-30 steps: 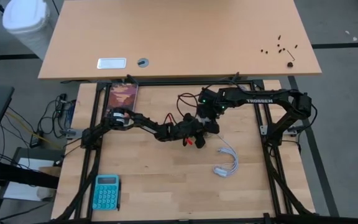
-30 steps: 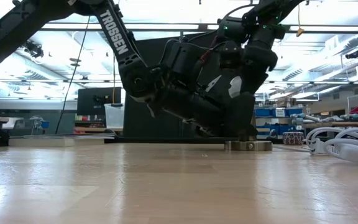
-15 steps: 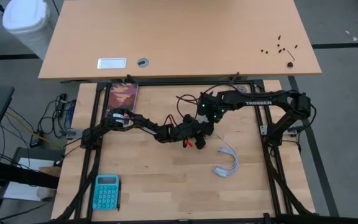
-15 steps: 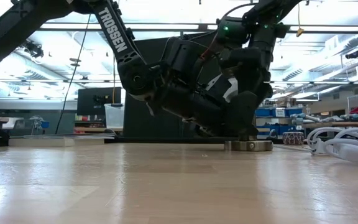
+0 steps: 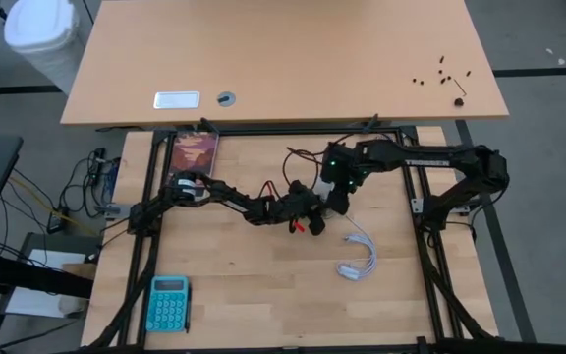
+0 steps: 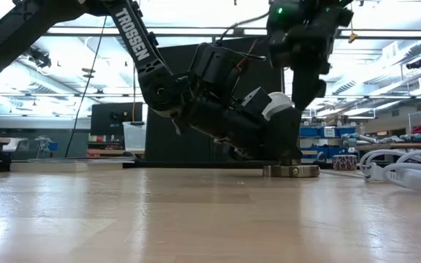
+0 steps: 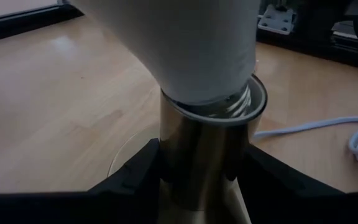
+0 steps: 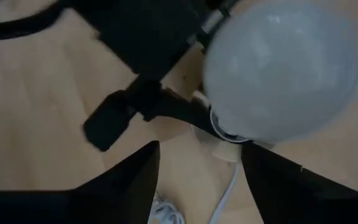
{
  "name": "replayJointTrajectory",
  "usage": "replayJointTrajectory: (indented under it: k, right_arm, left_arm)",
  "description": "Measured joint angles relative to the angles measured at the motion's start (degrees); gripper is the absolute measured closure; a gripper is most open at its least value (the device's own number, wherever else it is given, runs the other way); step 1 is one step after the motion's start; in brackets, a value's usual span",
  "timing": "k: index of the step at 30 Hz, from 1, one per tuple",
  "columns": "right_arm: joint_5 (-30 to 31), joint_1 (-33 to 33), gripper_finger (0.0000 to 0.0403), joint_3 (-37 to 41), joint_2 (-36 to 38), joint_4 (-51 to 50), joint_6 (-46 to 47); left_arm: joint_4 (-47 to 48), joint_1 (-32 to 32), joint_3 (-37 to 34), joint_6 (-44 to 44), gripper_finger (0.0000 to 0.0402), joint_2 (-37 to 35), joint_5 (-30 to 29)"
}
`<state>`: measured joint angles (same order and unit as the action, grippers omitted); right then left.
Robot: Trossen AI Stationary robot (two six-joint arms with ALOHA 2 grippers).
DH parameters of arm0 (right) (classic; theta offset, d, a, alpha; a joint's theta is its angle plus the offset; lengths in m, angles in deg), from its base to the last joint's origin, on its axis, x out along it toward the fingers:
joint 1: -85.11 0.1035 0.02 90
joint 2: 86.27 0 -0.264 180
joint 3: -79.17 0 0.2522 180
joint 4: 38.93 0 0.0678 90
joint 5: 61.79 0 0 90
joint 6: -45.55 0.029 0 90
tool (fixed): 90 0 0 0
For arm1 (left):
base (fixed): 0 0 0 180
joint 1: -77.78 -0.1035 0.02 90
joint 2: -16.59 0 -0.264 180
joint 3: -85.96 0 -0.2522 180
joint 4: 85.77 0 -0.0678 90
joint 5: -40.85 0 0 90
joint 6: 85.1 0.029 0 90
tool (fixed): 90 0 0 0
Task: Screw lightbulb
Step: Insert the white lightbulb into the lamp
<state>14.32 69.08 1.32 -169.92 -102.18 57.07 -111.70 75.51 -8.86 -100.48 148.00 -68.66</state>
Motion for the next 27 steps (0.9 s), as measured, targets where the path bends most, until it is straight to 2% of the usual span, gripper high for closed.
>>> replayJointTrajectory:
  k: [5,10,12,17,21,23,27]
  right_arm:
    - [0.2,-0.4,0.0157,0.0,1.1,-0.8,-10.2]
    - [0.6,-4.6,0.0139,-0.6,0.2,-5.6,-18.3]
    - [0.4,-7.0,0.0125,-0.7,0.2,-5.1,-21.2]
    - [-4.2,-11.5,0.0079,-1.0,-2.2,-4.6,-28.7]
    - [-5.1,-10.8,0.0034,-5.2,-7.1,-9.7,-34.5]
    - [-3.5,-10.0,0.0015,-7.9,-9.5,-11.2,-36.4]
    - [-3.0,-9.3,0.0009,-13.1,-11.6,-10.8,-38.2]
  left_arm:
    - [0.2,0.0,0.0,1.1,0.0225,0.0,0.1]
    - [0.1,0.0,-0.1,1.4,0.0225,0.0,0.6]
    - [0.0,0.0,-0.1,1.4,0.0225,0.0,0.7]
    - [0.0,0.0,-0.1,2.1,0.0225,0.1,1.3]
    - [-0.3,0.0,-0.1,2.6,0.0225,0.1,1.5]
    - [-0.4,0.0,-0.1,2.7,0.0225,0.1,1.7]
    - [-0.4,0.0,-0.1,2.7,0.0225,0.1,1.9]
